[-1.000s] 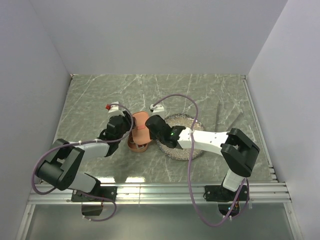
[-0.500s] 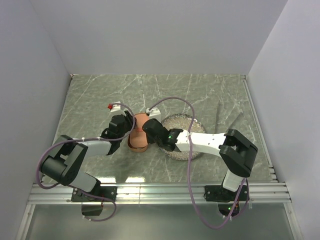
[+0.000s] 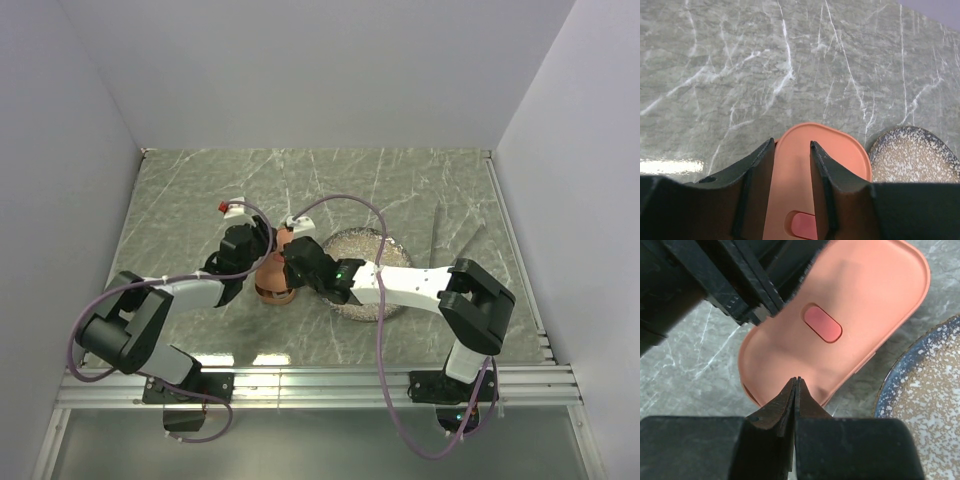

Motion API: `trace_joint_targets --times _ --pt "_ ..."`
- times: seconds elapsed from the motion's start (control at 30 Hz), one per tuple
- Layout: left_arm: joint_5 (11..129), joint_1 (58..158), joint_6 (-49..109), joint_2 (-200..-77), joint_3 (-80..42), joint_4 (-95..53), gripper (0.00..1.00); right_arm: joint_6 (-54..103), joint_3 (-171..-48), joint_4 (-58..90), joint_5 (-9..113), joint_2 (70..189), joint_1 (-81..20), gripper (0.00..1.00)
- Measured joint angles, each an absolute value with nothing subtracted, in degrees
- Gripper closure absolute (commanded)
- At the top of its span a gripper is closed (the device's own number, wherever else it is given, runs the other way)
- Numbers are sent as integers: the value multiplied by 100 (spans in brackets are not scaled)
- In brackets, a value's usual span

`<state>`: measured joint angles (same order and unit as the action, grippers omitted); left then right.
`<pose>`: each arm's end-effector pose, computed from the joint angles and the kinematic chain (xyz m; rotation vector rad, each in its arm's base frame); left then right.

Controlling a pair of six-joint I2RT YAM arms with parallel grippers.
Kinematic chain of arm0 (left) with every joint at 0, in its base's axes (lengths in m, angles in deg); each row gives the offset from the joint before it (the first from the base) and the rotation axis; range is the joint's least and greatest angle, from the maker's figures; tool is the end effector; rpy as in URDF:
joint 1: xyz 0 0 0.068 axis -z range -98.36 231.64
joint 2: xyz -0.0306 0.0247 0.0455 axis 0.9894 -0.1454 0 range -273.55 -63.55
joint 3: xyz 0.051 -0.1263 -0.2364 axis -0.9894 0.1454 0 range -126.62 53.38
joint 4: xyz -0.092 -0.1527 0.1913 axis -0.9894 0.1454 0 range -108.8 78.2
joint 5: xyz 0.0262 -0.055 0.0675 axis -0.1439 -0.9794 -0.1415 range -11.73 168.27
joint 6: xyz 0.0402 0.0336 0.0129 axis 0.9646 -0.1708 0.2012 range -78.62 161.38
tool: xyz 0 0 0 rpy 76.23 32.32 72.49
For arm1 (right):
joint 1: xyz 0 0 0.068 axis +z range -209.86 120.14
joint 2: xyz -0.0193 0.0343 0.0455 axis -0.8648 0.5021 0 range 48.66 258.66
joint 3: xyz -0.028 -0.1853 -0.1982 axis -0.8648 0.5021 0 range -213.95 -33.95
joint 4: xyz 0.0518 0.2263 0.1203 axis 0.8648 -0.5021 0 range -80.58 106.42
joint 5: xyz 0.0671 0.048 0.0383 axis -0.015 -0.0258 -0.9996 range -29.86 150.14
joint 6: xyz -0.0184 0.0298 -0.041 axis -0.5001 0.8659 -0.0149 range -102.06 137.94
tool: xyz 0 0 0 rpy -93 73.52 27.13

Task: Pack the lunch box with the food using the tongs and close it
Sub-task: Put the lid back on the lunch box

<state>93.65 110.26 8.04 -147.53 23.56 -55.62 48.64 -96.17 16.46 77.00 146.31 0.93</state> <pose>0.2571 -0.1296 0.1803 -0.2643 1.8733 -0.4949 0.1933 0.3246 0.2194 -0.4110 2.1814 0.5894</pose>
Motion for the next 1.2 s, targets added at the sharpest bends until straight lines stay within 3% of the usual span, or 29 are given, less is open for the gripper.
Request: trace_joint_targets --times 0.3,0.53,0.73,1.2 --pt "9540 11031 924 -14078 2583 -5588 58 4827 -9103 1950 7921 14246 93 100" --pt "9614 11035 1149 -13785 2979 -5813 47 4748 -9116 1930 8310 13899 39 72" --pt "9450 11035 1243 -13704 3228 -5837 44 4707 -9162 1823 8146 13966 -342 63" --pt "9162 11035 1326 -14137 3228 -5835 45 4707 -9282 1867 7348 14651 -772 60"
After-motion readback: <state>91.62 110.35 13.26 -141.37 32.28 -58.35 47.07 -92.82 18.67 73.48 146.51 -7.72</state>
